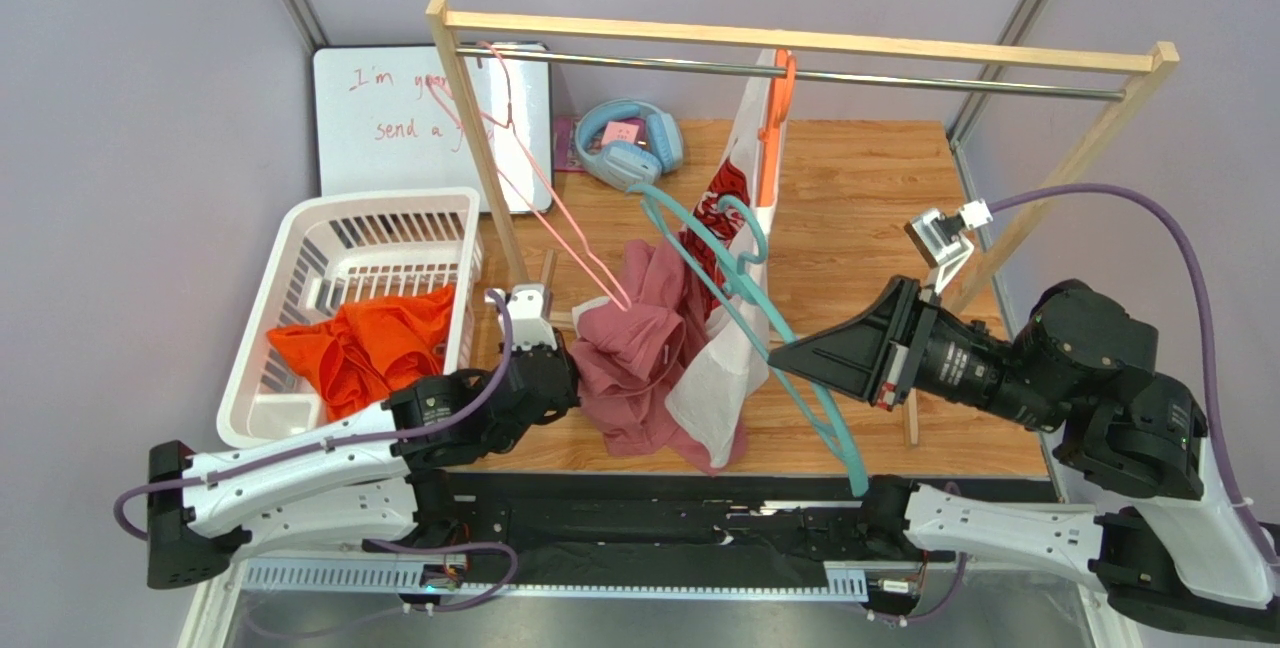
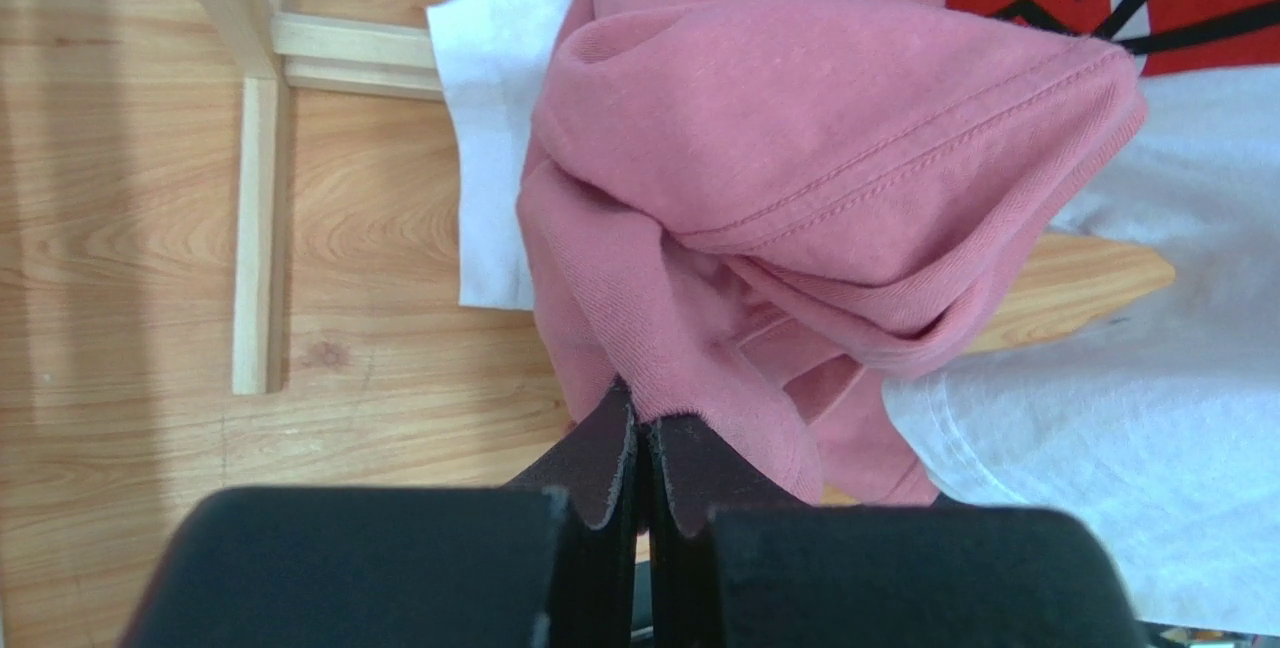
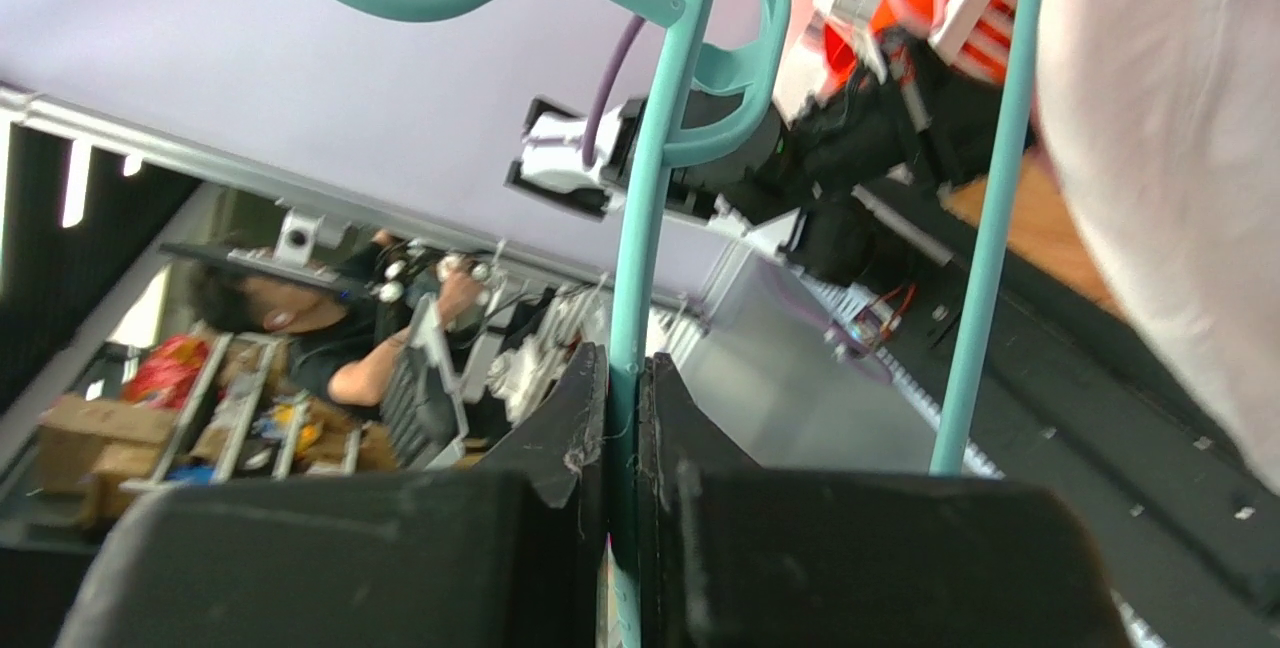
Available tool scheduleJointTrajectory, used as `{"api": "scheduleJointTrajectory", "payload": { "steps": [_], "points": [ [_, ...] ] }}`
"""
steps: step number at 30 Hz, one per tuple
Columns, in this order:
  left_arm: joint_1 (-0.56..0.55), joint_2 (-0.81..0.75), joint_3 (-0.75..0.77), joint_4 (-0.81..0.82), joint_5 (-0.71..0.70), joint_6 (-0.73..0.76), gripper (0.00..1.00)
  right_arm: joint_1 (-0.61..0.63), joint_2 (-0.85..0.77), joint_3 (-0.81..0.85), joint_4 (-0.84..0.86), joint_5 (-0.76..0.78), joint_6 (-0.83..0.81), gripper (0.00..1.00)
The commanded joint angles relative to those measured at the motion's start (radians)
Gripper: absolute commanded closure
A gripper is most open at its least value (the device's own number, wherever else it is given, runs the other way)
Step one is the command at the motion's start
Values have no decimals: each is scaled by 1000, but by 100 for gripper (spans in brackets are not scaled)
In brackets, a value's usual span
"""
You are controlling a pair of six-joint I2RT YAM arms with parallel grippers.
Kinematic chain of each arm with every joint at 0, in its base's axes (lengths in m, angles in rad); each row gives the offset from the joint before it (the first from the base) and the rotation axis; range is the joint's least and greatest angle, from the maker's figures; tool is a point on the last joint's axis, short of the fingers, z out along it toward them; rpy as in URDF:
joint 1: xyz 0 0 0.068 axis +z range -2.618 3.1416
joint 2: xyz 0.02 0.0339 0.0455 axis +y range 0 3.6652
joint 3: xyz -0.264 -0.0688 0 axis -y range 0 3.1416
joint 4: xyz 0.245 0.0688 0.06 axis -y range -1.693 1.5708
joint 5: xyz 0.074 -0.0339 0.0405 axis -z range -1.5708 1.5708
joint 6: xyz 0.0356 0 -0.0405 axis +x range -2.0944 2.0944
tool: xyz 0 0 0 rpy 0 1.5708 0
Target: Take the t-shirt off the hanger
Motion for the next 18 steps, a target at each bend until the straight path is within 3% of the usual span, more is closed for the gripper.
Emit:
{"api": "scheduleJointTrajectory", "payload": {
  "steps": [1, 10, 18],
  "points": [
    [3, 20, 22, 37, 102, -14, 100, -4, 75, 77, 113, 138, -178, 100],
    [5, -54, -36, 65, 249, 37, 100, -4, 184, 103, 302, 284, -157, 100],
    [5, -210, -93, 51, 226, 46, 100, -4, 319, 123, 420, 325, -165, 100]
  ]
}}
